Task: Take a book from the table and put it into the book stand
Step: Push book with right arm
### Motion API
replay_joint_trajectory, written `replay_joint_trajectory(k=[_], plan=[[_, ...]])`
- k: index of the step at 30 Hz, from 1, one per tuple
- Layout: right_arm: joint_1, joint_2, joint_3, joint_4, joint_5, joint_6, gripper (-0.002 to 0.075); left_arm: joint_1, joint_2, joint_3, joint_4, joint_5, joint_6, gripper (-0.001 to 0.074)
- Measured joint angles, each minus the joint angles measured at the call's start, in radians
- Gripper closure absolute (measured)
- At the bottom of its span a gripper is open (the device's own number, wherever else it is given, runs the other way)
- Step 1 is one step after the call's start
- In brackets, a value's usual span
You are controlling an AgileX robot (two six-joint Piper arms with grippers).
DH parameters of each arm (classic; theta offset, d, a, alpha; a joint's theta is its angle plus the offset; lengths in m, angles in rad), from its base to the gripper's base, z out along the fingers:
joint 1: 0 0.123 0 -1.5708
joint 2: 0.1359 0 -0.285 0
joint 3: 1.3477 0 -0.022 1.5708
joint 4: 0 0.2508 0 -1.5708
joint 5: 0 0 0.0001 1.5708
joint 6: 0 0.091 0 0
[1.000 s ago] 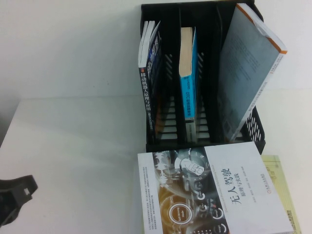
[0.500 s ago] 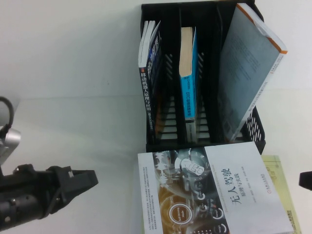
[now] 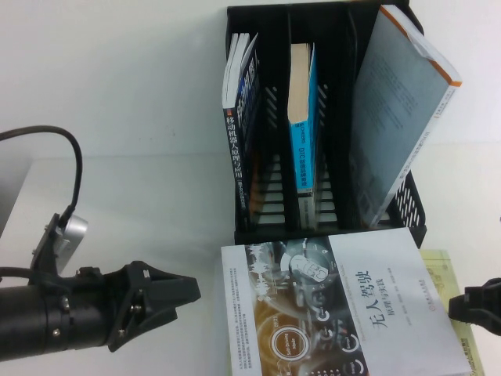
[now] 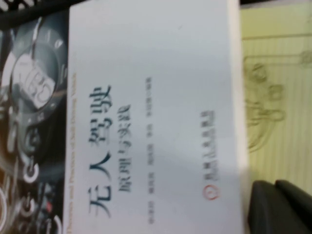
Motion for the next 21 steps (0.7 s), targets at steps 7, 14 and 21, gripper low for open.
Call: replay_joint_trajectory(k=[7,14,21], plan=[[0.117,0.032,-0.008,0.046,-0.056,-0.005,0.0727,0.000,0.035,-0.002,-0.039,0.000,0.031,0.0300],[0.179,0.043,-0.009,0.111,-0.085,-0.008,0.0727,0.000,0.071,-0.009,-0.042,0.001,0.043,0.0299],[0.184,0.049,-0.009,0.155,-0.086,-0.023,0.0727,0.000,0.134,-0.068,0.011,0.002,0.058,0.0268]])
